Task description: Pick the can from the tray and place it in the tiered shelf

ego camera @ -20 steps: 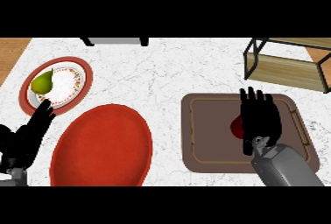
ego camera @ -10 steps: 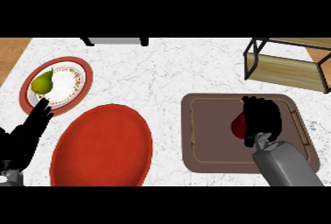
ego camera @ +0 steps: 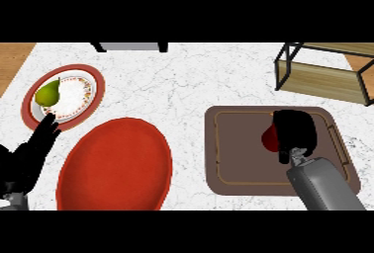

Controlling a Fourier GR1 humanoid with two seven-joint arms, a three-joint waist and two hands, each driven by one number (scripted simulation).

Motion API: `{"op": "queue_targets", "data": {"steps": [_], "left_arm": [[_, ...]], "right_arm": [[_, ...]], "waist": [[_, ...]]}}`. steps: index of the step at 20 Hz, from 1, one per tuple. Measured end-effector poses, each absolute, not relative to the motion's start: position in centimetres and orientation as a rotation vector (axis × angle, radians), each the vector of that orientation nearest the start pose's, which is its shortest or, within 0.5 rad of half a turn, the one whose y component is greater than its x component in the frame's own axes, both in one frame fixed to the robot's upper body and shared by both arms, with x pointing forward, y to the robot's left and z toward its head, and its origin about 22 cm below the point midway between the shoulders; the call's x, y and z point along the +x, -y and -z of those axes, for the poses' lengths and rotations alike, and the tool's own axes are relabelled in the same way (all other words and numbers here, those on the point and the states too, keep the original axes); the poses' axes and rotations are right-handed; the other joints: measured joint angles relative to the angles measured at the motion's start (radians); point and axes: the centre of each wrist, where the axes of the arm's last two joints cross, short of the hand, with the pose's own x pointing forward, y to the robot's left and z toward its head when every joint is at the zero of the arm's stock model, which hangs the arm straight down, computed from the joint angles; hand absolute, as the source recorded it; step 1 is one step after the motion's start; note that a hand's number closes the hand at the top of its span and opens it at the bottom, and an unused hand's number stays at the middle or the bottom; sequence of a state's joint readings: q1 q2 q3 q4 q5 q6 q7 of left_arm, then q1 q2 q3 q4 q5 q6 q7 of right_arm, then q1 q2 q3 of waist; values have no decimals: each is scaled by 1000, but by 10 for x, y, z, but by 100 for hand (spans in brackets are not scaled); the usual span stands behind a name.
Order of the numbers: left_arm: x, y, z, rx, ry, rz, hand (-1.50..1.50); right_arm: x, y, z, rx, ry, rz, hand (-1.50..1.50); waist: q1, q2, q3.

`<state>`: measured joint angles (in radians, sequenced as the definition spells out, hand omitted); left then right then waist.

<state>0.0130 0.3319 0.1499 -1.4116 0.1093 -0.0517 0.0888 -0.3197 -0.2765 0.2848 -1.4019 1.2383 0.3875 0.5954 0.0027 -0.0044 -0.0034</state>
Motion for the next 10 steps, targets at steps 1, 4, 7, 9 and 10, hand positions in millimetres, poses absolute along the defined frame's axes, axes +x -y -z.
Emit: {"op": "queue_targets", "data": {"steps": [1, 4, 7, 9, 10], "left_arm": [[233, -354, -1, 264, 1334, 47, 0], [230, -349, 0, 264, 1337, 44, 0], [231, -350, 1, 263, 1335, 42, 0], [234, -352, 2, 263, 1332, 37, 0], [234, -354, 3, 262, 1332, 40, 0]], "right_arm": [[307, 201, -39, -1230, 727, -1286, 150], [296, 201, -42, -1268, 763, -1293, 150], [295, 197, -57, -1300, 829, -1282, 150], [287, 192, -69, -1318, 871, -1274, 150], [287, 194, -75, -1312, 902, -1266, 150]], "waist": [[0, 0, -1], [-1, 1, 1], [-2, 2, 2], [-4, 2, 3], [-5, 3, 3]]}}
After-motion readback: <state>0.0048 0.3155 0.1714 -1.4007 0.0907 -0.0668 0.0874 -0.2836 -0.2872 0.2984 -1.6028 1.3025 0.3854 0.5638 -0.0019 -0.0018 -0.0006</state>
